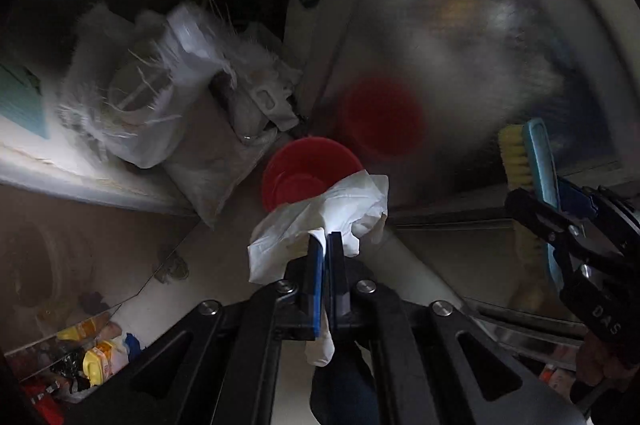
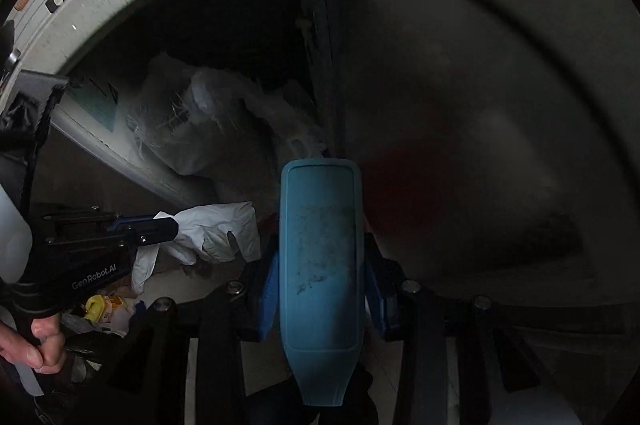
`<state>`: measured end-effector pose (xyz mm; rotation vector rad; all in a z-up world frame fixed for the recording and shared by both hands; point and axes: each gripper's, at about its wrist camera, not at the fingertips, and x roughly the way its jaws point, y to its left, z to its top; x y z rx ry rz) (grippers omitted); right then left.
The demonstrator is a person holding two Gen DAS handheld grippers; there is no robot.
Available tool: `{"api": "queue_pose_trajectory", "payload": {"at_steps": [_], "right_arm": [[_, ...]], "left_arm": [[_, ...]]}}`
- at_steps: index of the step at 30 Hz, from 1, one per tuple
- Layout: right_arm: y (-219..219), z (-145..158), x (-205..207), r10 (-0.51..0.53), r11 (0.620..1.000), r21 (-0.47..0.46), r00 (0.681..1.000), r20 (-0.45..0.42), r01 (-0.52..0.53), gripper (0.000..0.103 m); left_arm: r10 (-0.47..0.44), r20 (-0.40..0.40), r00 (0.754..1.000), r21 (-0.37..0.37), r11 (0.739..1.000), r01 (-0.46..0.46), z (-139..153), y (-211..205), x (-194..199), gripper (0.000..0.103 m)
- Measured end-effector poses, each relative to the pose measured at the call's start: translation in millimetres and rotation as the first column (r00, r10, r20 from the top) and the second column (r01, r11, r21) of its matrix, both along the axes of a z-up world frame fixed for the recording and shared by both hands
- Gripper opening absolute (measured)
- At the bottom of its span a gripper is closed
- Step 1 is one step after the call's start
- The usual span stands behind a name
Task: Collect trash
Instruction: 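Lower the gloves into the red bin and open the left tool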
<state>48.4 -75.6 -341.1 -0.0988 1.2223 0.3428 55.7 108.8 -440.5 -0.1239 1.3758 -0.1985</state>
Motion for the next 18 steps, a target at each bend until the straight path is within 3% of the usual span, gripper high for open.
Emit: {"api": "queue_pose_trajectory", "payload": {"at_steps": [4, 9, 18], "right_arm": [[-3.0, -63.5, 11.0, -0.012, 1.000, -0.002, 0.999, -0.036, 0.012, 0.035], [-5.6, -118.2, 21.7, -0.013, 0.999, -0.036, 0.999, -0.029, 0.012, 0.035], [-17.5, -162.8, 31.2, -0.005, 0.997, -0.075, 1.000, -0.022, 0.004, 0.035]], "left_arm": [[-0.014, -0.005, 1.000, -0.010, 1.000, 0.014, -57.9, -2.7, 13.1, 0.002], [-0.044, -0.004, 0.999, 0.000, 0.999, 0.044, -110.5, -11.3, 25.2, 0.002], [-0.082, 0.003, 0.997, 0.024, 0.996, 0.082, -146.0, -26.7, 47.1, 0.002]]}}
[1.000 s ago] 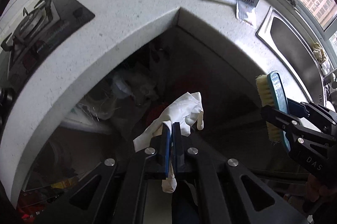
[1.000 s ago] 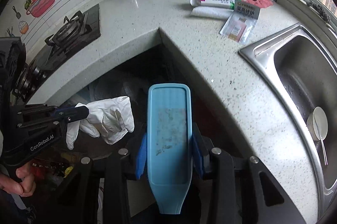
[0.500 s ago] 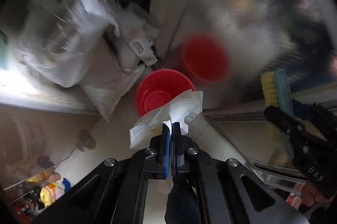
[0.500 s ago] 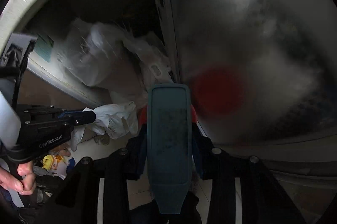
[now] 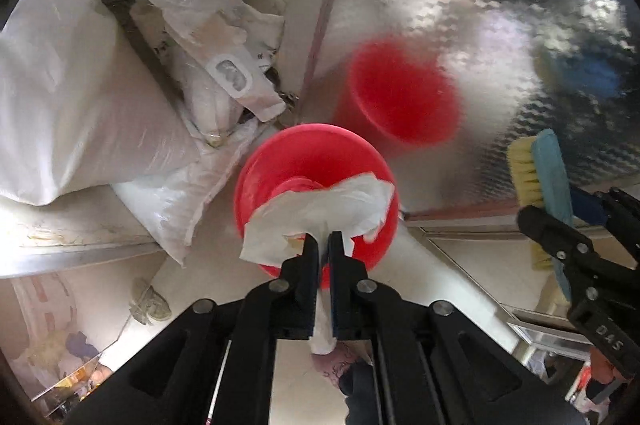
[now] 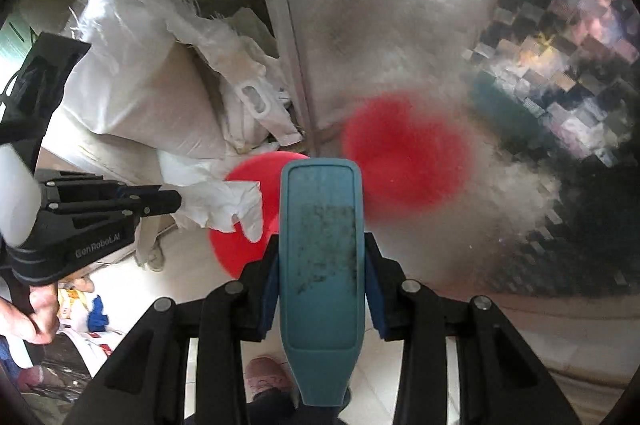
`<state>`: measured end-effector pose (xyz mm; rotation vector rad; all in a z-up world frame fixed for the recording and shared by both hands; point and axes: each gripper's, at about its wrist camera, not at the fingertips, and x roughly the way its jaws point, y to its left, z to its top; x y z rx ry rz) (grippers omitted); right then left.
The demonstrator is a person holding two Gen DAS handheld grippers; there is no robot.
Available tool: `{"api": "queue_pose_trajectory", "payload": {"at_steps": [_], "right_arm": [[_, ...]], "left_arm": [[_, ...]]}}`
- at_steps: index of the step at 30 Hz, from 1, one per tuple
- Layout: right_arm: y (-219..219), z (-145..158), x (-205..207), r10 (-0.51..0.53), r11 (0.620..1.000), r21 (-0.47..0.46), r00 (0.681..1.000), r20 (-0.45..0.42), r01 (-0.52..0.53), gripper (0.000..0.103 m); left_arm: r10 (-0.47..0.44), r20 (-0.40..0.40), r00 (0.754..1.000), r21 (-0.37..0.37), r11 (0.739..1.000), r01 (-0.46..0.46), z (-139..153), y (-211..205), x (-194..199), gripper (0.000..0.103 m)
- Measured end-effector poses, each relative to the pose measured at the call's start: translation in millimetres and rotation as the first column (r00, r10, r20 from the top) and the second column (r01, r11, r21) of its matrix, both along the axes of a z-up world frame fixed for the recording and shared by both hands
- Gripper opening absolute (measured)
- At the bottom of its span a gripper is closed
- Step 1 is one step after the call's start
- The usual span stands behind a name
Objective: Collect trash
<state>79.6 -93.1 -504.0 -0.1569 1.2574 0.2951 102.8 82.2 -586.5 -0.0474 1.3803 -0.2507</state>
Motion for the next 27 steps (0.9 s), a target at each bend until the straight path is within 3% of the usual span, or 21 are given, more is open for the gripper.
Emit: {"api": "queue_pose_trajectory", "payload": {"at_steps": [4, 7, 9, 11, 12, 14, 27], "right_arm": [[-0.5, -0.3, 0.0, -0.002, 1.000, 0.008, 1.000, -0.015, 0.002, 0.035], [-3.0, 6.0, -1.7, 0.007, 1.000, 0.009, 1.000, -0.027, -0.007, 0.035], [-2.9, 9.3, -2.7, 0.013, 1.000, 0.012, 0.999, -0.032, -0.012, 0.035], [-3.0, 14.1, -3.8, 0.021, 1.000, 0.012, 0.999, -0.033, -0.021, 0.035], [0.2, 10.9, -1.5, 0.026, 1.000, 0.009, 0.999, -0.030, -0.026, 0.035], [1.9, 11.2, -0.8, 0.033, 0.999, 0.010, 0.999, -0.036, -0.032, 0.035], [34.8, -15.7, 6.0, 0.130, 0.991, 0.035, 0.989, -0.076, -0.128, 0.035]], "left_arm": [[-0.005, -0.019, 1.000, 0.009, 1.000, 0.006, -2.9, -3.4, 2.8, 0.002], [0.005, -0.017, 1.000, -0.009, 1.000, -0.005, -2.3, -1.8, 5.0, 0.008], [0.004, -0.005, 1.000, -0.013, 1.000, -0.004, -5.5, 0.8, 7.5, 0.034], [0.014, 0.013, 1.000, -0.015, 1.000, -0.014, -2.4, 3.1, 7.2, 0.051], [0.017, 0.010, 1.000, -0.015, 1.000, -0.016, -1.0, 4.1, 6.8, 0.068], [0.024, -0.001, 1.000, -0.006, 1.000, -0.024, 1.7, 5.0, 5.8, 0.086], [0.120, -0.004, 0.993, 0.021, 0.993, -0.120, -9.3, 46.4, -11.7, 0.086]]}}
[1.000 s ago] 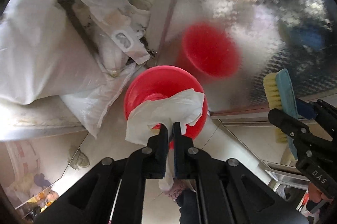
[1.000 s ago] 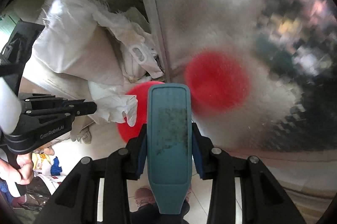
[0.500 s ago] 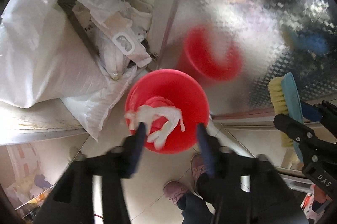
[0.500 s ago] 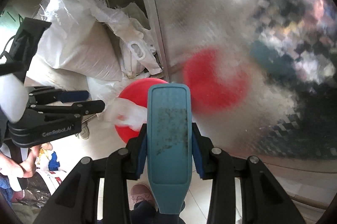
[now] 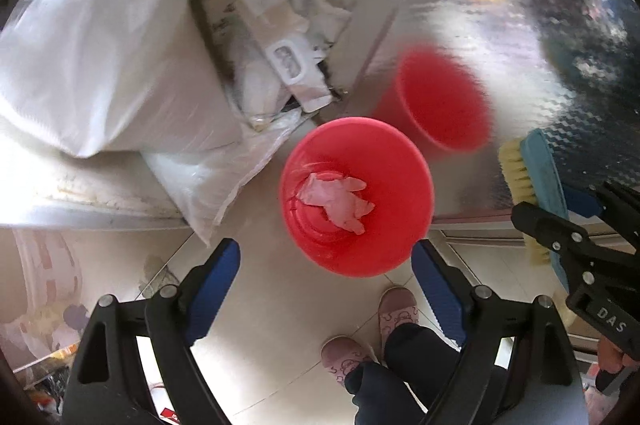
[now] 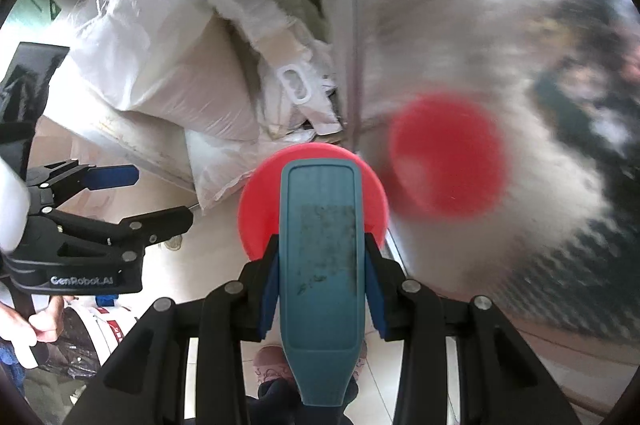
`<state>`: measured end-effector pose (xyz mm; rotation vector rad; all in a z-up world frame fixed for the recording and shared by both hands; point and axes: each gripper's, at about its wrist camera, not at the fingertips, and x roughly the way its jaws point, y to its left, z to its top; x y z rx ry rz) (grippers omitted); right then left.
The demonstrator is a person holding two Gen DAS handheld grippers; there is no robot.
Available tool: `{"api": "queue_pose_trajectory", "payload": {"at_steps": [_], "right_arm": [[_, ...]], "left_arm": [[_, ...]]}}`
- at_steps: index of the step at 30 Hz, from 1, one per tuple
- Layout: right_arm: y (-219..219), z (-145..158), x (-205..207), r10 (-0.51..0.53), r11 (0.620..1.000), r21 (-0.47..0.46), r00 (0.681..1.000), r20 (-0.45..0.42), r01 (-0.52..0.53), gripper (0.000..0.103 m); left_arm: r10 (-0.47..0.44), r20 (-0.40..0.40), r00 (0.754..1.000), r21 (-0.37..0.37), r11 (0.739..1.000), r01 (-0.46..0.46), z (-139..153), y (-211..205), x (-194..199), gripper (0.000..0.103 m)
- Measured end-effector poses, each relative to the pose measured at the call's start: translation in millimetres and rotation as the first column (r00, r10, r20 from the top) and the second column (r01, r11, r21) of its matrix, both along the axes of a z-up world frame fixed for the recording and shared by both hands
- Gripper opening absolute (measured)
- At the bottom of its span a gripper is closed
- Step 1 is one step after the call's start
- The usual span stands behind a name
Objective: Collect trash
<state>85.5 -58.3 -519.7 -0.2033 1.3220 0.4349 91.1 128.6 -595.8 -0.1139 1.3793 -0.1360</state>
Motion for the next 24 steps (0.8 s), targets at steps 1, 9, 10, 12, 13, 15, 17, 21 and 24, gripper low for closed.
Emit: {"api": "queue_pose_trajectory", "payload": {"at_steps": [1, 9, 10, 12, 13, 15, 17, 21, 24], "right_arm": [[3.1, -2.9, 0.7, 0.009, 1.000, 0.001, 1.000, 0.001, -0.009, 0.035], [22.5, -6.9, 4.0, 0.072, 0.997, -0.003, 0.996, 0.052, -0.072, 0.067], [23.9, -5.0, 3.8, 0.076, 0.997, -0.007, 0.995, 0.060, -0.075, 0.071], [25.2, 0.5, 2.8, 0.076, 0.997, -0.015, 0.995, 0.071, -0.075, 0.073], [25.3, 4.3, 2.2, 0.074, 0.997, -0.013, 0.995, 0.070, -0.073, 0.074], [24.2, 16.7, -1.7, 0.065, 0.998, -0.014, 0.995, 0.075, -0.065, 0.079], [22.9, 34.4, -7.9, 0.062, 0.998, -0.019, 0.994, 0.092, -0.060, 0.083], [25.1, 75.8, -22.7, 0.062, 0.998, -0.019, 0.992, 0.109, -0.060, 0.084], [27.4, 116.8, -33.7, 0.078, 0.997, -0.035, 0.990, 0.117, -0.074, 0.087]], "left_arm": [[0.007, 0.000, 1.000, 0.002, 1.000, -0.007, -0.7, 3.3, -1.0, 0.086], [0.066, 0.027, 0.997, 0.020, 0.998, -0.066, 1.0, 22.7, -9.4, 0.087], [0.069, 0.028, 0.997, 0.020, 0.997, -0.070, 2.6, 24.0, -10.9, 0.087], [0.069, 0.028, 0.997, 0.033, 0.997, -0.070, 9.8, 24.1, -14.7, 0.087], [0.069, 0.031, 0.997, 0.038, 0.997, -0.070, 15.0, 23.9, -16.9, 0.087], [0.070, 0.043, 0.997, 0.041, 0.997, -0.072, 30.8, 23.6, -23.6, 0.087], [0.074, 0.057, 0.996, 0.044, 0.996, -0.076, 49.0, 24.9, -31.7, 0.088], [0.093, 0.079, 0.993, 0.054, 0.994, -0.098, 97.0, 28.7, -49.2, 0.088], [0.099, 0.095, 0.991, 0.065, 0.992, -0.105, 139.2, 31.9, -60.6, 0.089]]}}
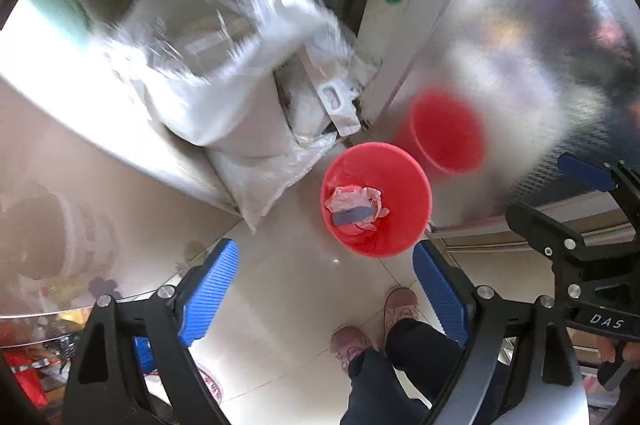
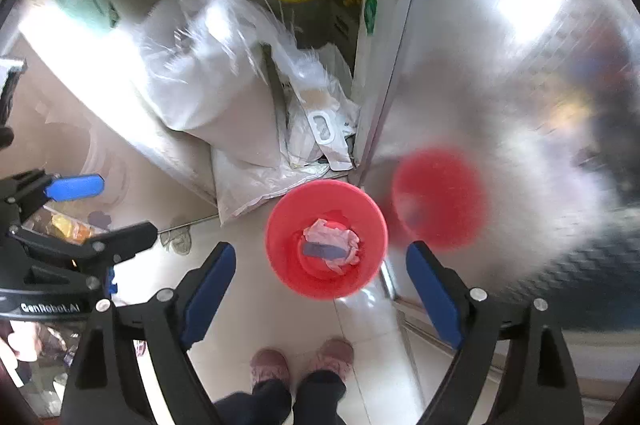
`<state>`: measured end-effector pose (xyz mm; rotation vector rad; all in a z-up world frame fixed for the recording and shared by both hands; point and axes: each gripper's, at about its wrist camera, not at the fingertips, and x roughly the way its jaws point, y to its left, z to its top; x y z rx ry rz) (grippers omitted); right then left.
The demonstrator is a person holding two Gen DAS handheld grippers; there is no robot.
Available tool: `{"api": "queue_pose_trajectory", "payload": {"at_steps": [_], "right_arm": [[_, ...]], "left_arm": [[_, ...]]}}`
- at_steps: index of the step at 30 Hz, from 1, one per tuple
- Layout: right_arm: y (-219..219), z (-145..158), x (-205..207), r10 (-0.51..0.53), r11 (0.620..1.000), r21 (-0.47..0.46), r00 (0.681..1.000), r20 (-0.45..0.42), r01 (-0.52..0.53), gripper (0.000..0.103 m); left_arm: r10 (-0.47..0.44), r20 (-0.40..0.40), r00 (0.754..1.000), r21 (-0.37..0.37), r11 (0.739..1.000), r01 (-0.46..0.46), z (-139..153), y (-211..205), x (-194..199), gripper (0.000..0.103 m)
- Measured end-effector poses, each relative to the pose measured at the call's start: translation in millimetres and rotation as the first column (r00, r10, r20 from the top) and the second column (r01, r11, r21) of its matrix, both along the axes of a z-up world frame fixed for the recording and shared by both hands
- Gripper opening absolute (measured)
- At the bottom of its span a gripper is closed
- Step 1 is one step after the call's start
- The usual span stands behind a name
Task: Collect trash
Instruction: 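Move both tools back up to the counter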
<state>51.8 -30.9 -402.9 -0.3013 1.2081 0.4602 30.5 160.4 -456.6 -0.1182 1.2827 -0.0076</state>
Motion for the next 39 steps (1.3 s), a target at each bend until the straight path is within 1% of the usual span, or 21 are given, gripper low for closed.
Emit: {"api": "queue_pose_trajectory", "payload": {"at_steps": [4, 5, 7, 10, 13, 16, 20, 24, 28, 32, 34, 36, 39], "right_arm": [[0.3, 68.6, -13.9, 0.013, 1.000, 0.004, 0.999, 0.052, -0.013, 0.095], [-0.3, 84.9, -16.6, 0.014, 1.000, 0.008, 0.998, 0.058, -0.014, 0.095], [-1.0, 118.6, -20.2, 0.010, 1.000, 0.005, 0.997, 0.075, -0.011, 0.095], [-5.5, 167.1, -24.2, -0.004, 1.000, 0.000, 0.992, 0.126, 0.003, 0.095], [-12.6, 209.9, -24.5, -0.031, 0.999, 0.012, 0.985, 0.167, 0.030, 0.100], [-25.7, 244.5, -20.4, -0.066, 0.998, 0.029, 0.980, 0.188, 0.061, 0.102], [-43.4, 277.9, -9.9, -0.127, 0.992, 0.045, 0.966, 0.224, 0.120, 0.103], [-60.7, 295.0, 8.1, -0.194, 0.981, 0.051, 0.953, 0.234, 0.188, 0.103], [-81.7, 307.8, 36.1, -0.258, 0.966, 0.063, 0.935, 0.243, 0.250, 0.103], [-98.5, 308.2, 75.7, -0.312, 0.950, 0.074, 0.920, 0.239, 0.303, 0.103], [-108.6, 307.4, 96.2, -0.331, 0.944, 0.073, 0.912, 0.243, 0.323, 0.103], [-120.4, 306.3, 115.4, -0.343, 0.939, 0.075, 0.912, 0.225, 0.335, 0.103], [-135.5, 298.6, 143.6, -0.338, 0.941, 0.064, 0.918, 0.208, 0.332, 0.103]], "left_arm": [[-0.005, 0.051, 0.999, 0.016, 1.000, 0.005, 70.3, 1.0, -15.1, 0.098], [-0.001, 0.064, 0.998, 0.020, 1.000, 0.000, 87.9, 1.3, -17.6, 0.103], [0.005, 0.085, 0.996, 0.015, 1.000, -0.006, 119.0, 1.5, -21.0, 0.103], [0.004, 0.118, 0.993, 0.000, 1.000, -0.004, 163.8, -1.1, -21.4, 0.103], [-0.017, 0.159, 0.987, 0.008, 1.000, 0.016, 206.5, -10.4, -18.5, 0.103], [-0.047, 0.194, 0.980, 0.021, 0.999, 0.044, 242.5, -23.3, -9.7, 0.103], [-0.105, 0.224, 0.969, 0.033, 0.994, 0.100, 280.0, -41.4, 10.5, 0.103], [-0.168, 0.237, 0.957, 0.047, 0.986, 0.162, 304.3, -62.2, 40.8, 0.103], [-0.215, 0.241, 0.946, 0.054, 0.977, 0.208, 312.1, -86.1, 82.0, 0.103], [-0.250, 0.236, 0.939, 0.056, 0.968, 0.244, 312.5, -108.6, 131.8, 0.103], [-0.263, 0.235, 0.936, 0.068, 0.965, 0.254, 310.6, -121.7, 155.6, 0.103], [-0.276, 0.230, 0.933, 0.075, 0.961, 0.266, 305.6, -133.8, 179.7, 0.103], [-0.287, 0.210, 0.935, 0.058, 0.958, 0.281, 298.0, -148.8, 212.0, 0.103]]}}
